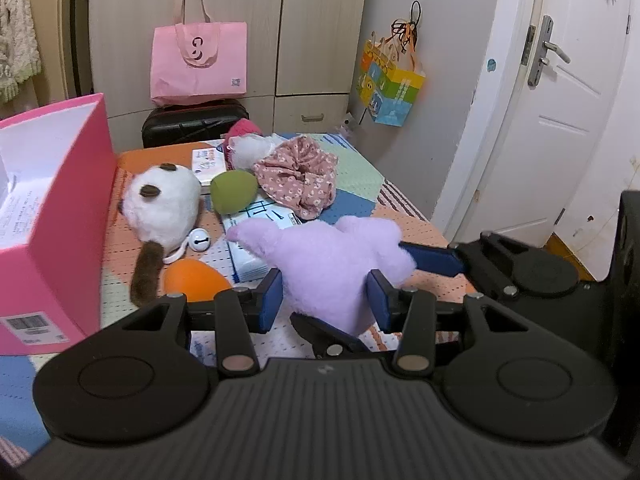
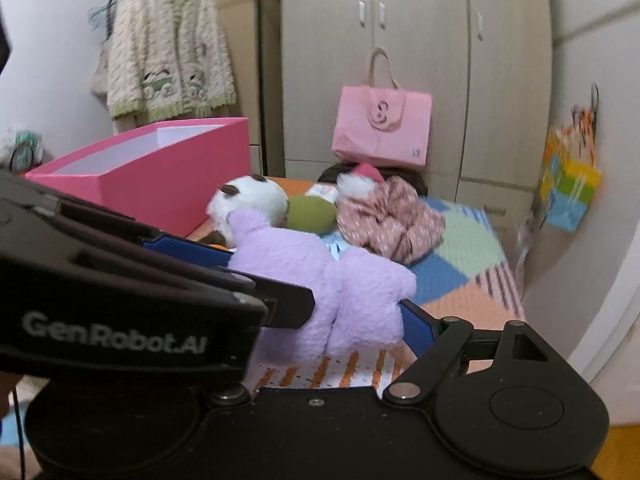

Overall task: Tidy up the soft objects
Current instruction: 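Lift the lilac bunny with the left tool and carry it over the pink box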

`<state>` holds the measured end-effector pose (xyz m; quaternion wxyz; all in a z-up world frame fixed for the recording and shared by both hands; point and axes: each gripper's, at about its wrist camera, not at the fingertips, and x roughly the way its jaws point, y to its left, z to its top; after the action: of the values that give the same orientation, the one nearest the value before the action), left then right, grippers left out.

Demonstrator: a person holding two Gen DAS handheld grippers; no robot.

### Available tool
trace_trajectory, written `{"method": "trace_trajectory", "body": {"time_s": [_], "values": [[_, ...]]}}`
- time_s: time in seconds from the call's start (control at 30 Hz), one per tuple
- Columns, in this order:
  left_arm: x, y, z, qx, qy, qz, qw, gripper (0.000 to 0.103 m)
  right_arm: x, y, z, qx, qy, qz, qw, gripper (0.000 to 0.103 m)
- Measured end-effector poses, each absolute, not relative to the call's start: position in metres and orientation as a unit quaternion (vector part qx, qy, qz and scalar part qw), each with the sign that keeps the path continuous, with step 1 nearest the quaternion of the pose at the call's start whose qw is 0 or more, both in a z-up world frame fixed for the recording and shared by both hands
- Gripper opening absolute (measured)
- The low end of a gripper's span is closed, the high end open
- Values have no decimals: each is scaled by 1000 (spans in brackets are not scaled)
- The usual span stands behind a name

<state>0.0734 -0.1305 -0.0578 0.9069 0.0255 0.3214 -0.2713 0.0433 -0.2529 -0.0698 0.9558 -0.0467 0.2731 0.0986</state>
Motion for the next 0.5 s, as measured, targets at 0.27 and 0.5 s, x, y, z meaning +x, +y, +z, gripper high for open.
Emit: {"method": "trace_trajectory", "body": {"time_s": [0.27, 0.5], "values": [[65, -102, -31, 9, 354, -264, 897, 43, 33, -225, -38, -68, 302, 124, 943, 88], [58, -58, -7, 1, 379, -250, 891, 43, 35, -201, -15, -42, 325, 178, 928, 88]]}}
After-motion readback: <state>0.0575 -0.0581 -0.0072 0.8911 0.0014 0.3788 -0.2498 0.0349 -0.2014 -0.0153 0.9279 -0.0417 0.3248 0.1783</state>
